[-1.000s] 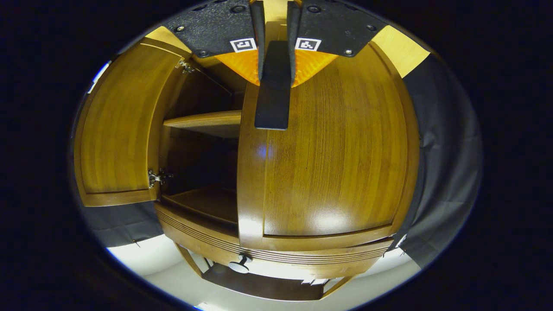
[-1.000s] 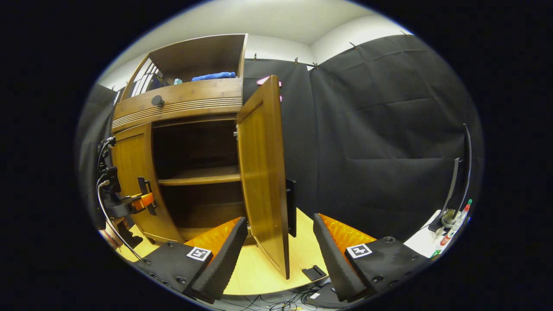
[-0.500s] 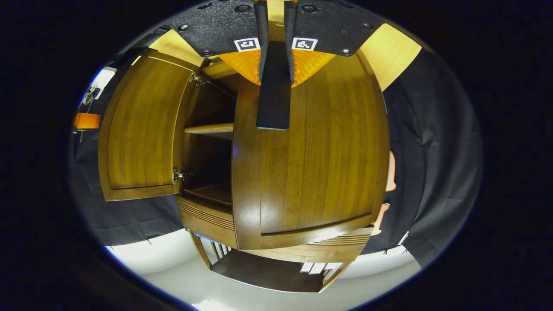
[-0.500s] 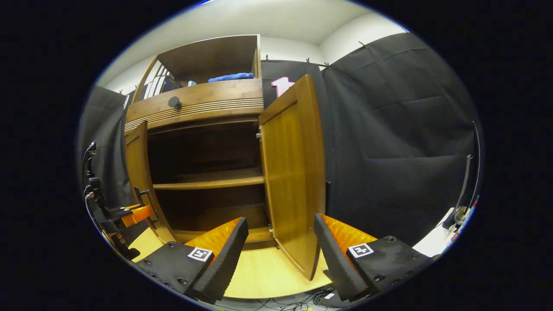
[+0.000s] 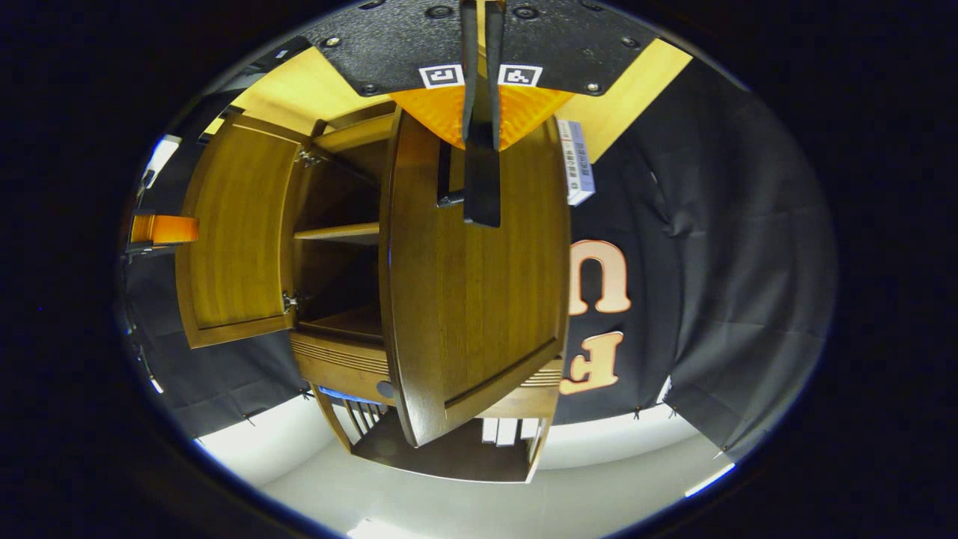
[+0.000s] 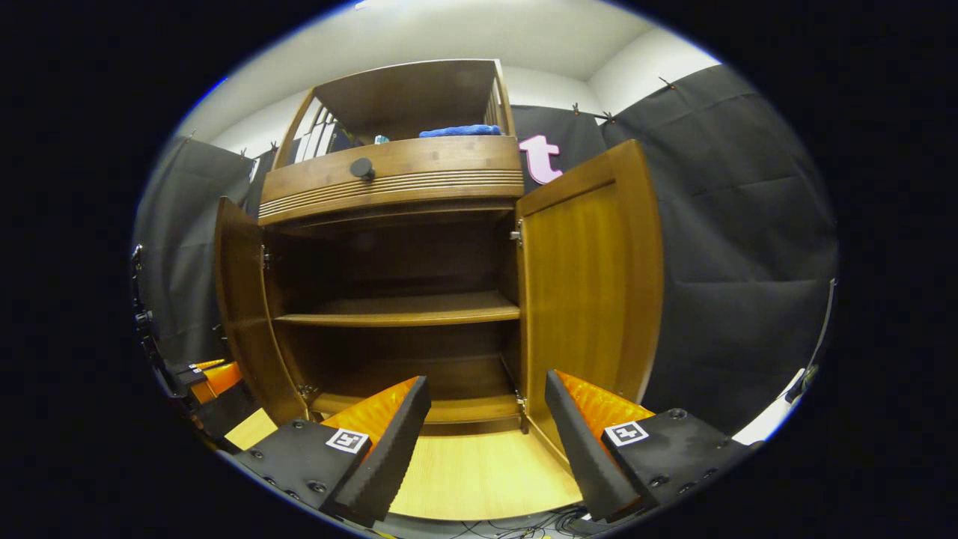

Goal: Open the right door of the double-door shoe cabinet with the right hand, and open the left door with the left hand.

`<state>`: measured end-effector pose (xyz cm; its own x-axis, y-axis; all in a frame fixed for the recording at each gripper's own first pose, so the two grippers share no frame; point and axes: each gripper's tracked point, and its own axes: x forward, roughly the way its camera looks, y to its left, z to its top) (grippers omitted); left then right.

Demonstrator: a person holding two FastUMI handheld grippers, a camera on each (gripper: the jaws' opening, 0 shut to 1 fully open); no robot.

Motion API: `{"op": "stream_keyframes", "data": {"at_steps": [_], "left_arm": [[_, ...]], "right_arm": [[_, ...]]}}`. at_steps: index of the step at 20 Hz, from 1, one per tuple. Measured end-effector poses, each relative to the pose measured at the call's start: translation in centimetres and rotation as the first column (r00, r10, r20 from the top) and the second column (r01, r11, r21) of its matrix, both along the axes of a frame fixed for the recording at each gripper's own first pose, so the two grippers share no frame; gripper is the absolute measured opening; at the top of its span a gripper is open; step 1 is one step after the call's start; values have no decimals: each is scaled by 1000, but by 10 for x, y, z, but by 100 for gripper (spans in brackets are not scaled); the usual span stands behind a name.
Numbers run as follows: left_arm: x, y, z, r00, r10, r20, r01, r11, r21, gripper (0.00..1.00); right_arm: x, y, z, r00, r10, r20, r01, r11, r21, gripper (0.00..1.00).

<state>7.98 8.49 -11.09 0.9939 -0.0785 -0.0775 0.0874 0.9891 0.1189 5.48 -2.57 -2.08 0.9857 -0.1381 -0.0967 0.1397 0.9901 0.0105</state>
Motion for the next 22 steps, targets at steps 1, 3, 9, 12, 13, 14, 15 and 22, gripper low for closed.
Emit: {"op": "stream_keyframes", "data": {"at_steps": [1, 3, 9, 12, 13, 14, 15, 22], "left_arm": [[-2, 12, 3, 1000, 16, 6, -16, 1000, -13, 3], [-6, 29, 5, 1000, 23, -7, -23, 998, -62, 0], [-12, 65, 7, 1000, 7, -25, -9, 997, -76, 0], [-10, 89, 9, 999, 35, -26, -38, 995, -92, 2], [-11, 89, 9, 999, 23, -32, -27, 993, -114, 0], [-10, 87, 9, 999, 11, -36, -15, 992, -127, 0], [-11, 86, 8, 999, 3, -34, -7, 993, -114, 0], [-11, 91, 7, 999, -35, -25, 32, 995, -94, 2]], "right_arm": [[1, 9, 0, 1000, 9, -1, -9, 1000, 0, 92], [3, 28, -1, 1000, 29, -10, -29, 1000, -3, 92], [-20, 72, -13, 999, 50, 5, -50, 998, -43, 100], [-34, 84, -18, 999, 46, 7, -45, 998, -45, 92], [-37, 86, -19, 999, 39, 6, -38, 998, -50, 92], [-40, 89, -20, 999, 34, 7, -33, 998, -53, 92], [-43, 91, -20, 1000, 29, 8, -28, 998, -56, 92], [-57, 99, -23, 999, -7, 36, 9, 998, -58, 92]]}}
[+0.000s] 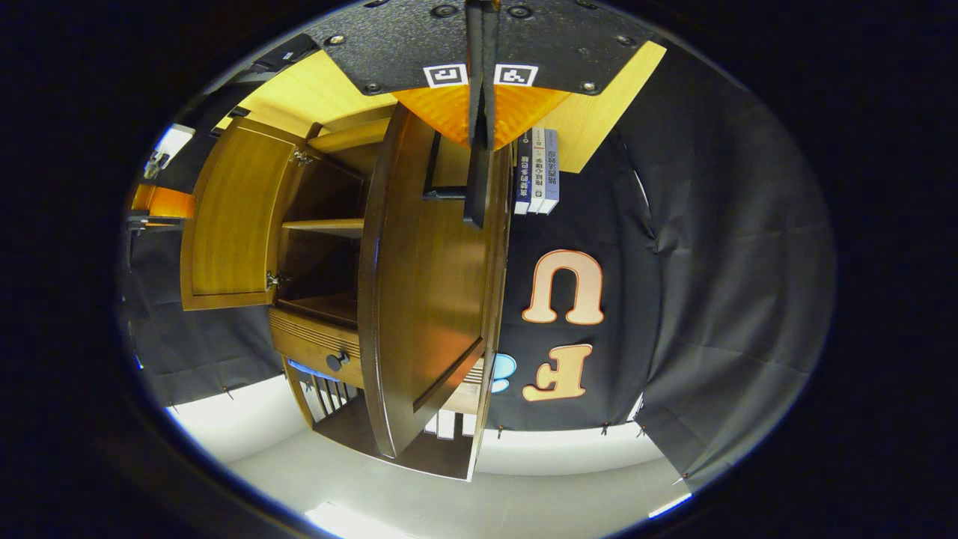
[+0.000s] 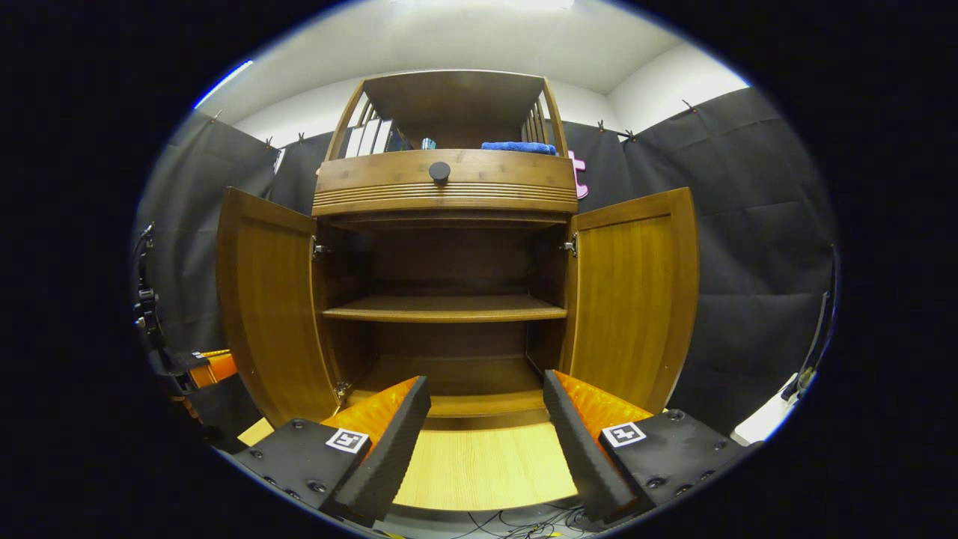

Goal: Open the right door of the double-door shoe cabinet with the right hand, and open the left door with the left hand.

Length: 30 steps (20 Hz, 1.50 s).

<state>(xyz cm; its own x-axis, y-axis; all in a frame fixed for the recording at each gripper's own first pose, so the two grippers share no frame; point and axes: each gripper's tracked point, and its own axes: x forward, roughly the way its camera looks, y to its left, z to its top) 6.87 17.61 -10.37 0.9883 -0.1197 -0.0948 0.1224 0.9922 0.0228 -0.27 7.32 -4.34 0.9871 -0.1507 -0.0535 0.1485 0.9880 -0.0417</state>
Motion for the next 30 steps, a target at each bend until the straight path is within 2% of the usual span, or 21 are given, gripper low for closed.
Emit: {"op": "stream_keyframes", "data": {"at_steps": [3, 4, 10, 14, 15, 18, 19, 20, 21, 26, 27, 30], "left_arm": [[0, 4, 2, 1000, 5, -9, -5, 1000, -2, 0], [0, 4, 2, 1000, 9, -17, -9, 1000, -9, 0], [-1, 5, 2, 998, 49, -34, -50, 999, -14, 0], [-7, 5, 2, 993, 90, -82, -94, 994, -51, 0], [-13, 5, 5, 991, 105, -82, -109, 993, -53, 3], [-31, -2, 10, 990, 122, -76, -129, 987, -96, 0], [-44, -1, 19, 989, 131, -76, -138, 984, -108, 3], [-53, -1, 25, 987, 146, -70, -153, 982, -113, 19], [-62, 2, 31, 985, 161, -64, -167, 979, -113, 24], [-96, -10, 74, 975, 221, -12, -221, 972, -84, 69], [-103, -17, 85, 975, 222, 4, -221, 972, -82, 59], [-117, -42, 117, 976, 212, 51, -208, 974, -86, 82]], "right_arm": [[-5, 0, -6, 1000, -11, 0, 11, 1000, 13, 92], [-6, 0, -7, 1000, -14, -4, 14, 1000, 18, 98], [-14, -21, -3, 999, -46, 5, 46, 999, 7, 100], [-16, -45, -3, 998, -60, -15, 61, 998, 24, 98], [-17, -51, -3, 998, -64, -14, 64, 998, 24, 92], [-24, -70, -3, 996, -83, -14, 83, 996, 20, 92], [-25, -74, -2, 997, -80, -15, 80, 997, 23, 92], [-25, -79, 0, 997, -79, -12, 80, 996, 28, 92], [-27, -83, 3, 997, -79, -7, 79, 996, 35, 92], [-32, -97, 30, 998, -63, 12, 62, 996, 60, 92], [-35, -99, 33, 998, -57, 12, 56, 996, 63, 92], [-43, -107, 50, 999, -47, 22, 45, 997, 66, 92]]}}
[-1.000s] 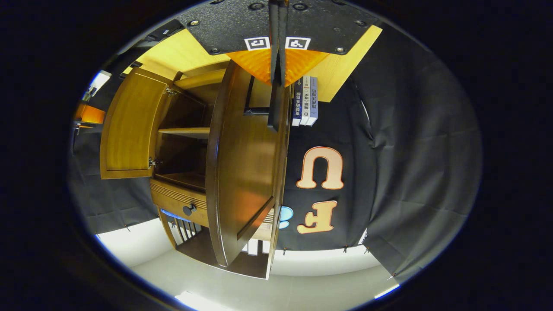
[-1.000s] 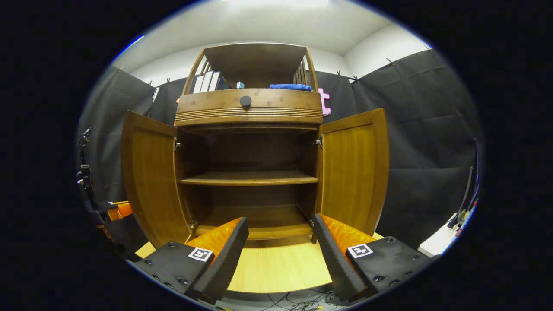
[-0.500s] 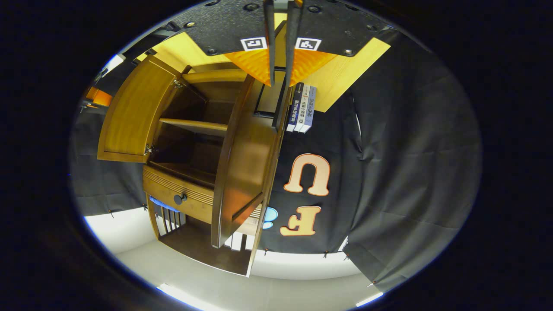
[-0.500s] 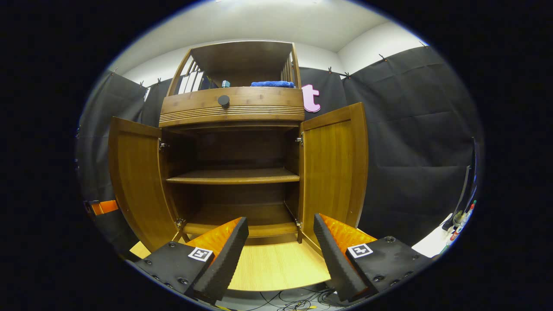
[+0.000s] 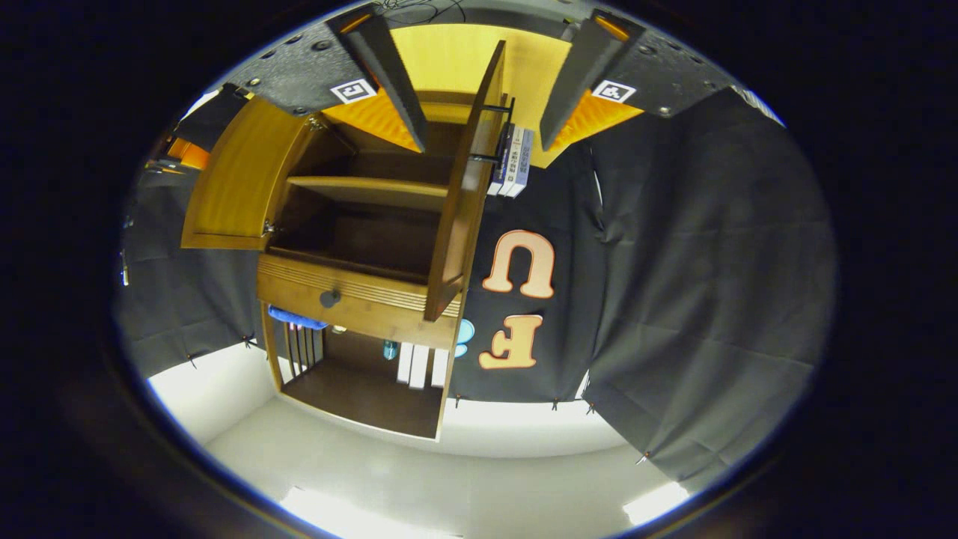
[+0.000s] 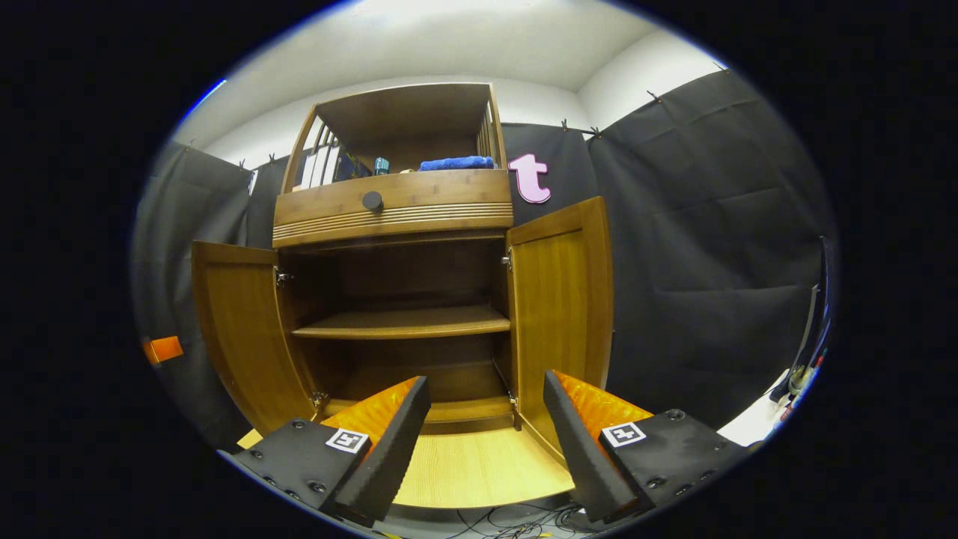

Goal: Open the right door of the double-door shoe cabinet with the right hand, and open the left door with the left hand.

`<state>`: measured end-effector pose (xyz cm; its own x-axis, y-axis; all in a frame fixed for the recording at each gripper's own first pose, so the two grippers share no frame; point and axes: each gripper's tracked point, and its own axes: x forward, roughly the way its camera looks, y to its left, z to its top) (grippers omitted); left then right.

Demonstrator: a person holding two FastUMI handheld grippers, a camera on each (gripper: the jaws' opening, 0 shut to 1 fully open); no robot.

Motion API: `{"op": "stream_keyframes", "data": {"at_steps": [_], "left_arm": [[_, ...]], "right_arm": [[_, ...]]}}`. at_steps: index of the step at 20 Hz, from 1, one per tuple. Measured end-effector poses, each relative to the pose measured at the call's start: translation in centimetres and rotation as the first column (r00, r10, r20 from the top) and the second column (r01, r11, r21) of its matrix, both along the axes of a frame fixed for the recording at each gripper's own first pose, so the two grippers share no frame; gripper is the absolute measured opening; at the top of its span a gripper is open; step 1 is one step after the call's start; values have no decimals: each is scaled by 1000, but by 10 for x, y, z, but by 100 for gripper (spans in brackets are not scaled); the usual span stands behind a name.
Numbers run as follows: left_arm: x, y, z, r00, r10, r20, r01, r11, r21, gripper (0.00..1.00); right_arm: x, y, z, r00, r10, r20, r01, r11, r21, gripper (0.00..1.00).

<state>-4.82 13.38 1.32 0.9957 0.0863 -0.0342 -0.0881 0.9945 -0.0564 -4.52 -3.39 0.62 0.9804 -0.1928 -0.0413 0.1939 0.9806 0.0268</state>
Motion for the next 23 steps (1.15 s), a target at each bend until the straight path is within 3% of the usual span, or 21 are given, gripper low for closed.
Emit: {"op": "stream_keyframes", "data": {"at_steps": [1, 2, 3, 9, 10, 17, 18, 20, 21, 23], "left_arm": [[0, -10, 6, 1000, -5, 4, 5, 1000, 0, 90], [-5, -19, 11, 1000, -9, 2, 9, 1000, 2, 89], [-8, -27, 16, 1000, -15, 5, 15, 1000, 2, 93], [-13, -65, 33, 1000, -4, 17, 4, 1000, -13, 92], [-16, -67, 34, 1000, 3, 19, -3, 1000, -10, 95], [-29, -74, 43, 998, 38, 41, -39, 999, 25, 91], [-31, -74, 43, 999, 36, 41, -37, 999, 21, 95], [-29, -72, 45, 999, 32, 44, -33, 999, 17, 92], [-27, -70, 47, 998, 26, 51, -27, 999, 22, 95], [-25, -64, 50, 998, 23, 53, -25, 999, 38, 92]], "right_arm": [[-6, -4, -4, 1000, -7, -1, 7, 1000, 0, 92], [-9, -10, -1, 1000, -10, 0, 10, 1000, 2, 100], [-12, -13, 3, 1000, -7, 4, 7, 1000, 6, 92], [-21, -33, 18, 999, 26, 26, -26, 1000, -6, 92], [-17, -36, 28, 999, 35, 28, -35, 999, -8, 92], [-11, -36, 23, 996, 82, 24, -82, 997, 1, 92], [-10, -34, 24, 996, 85, 21, -85, 996, -1, 94], [-10, -28, 27, 995, 96, 24, -95, 995, -11, 100], [-10, -26, 30, 995, 94, 32, -93, 995, -19, 92], [-11, -23, 32, 996, 75, 40, -74, 997, -29, 99]]}}
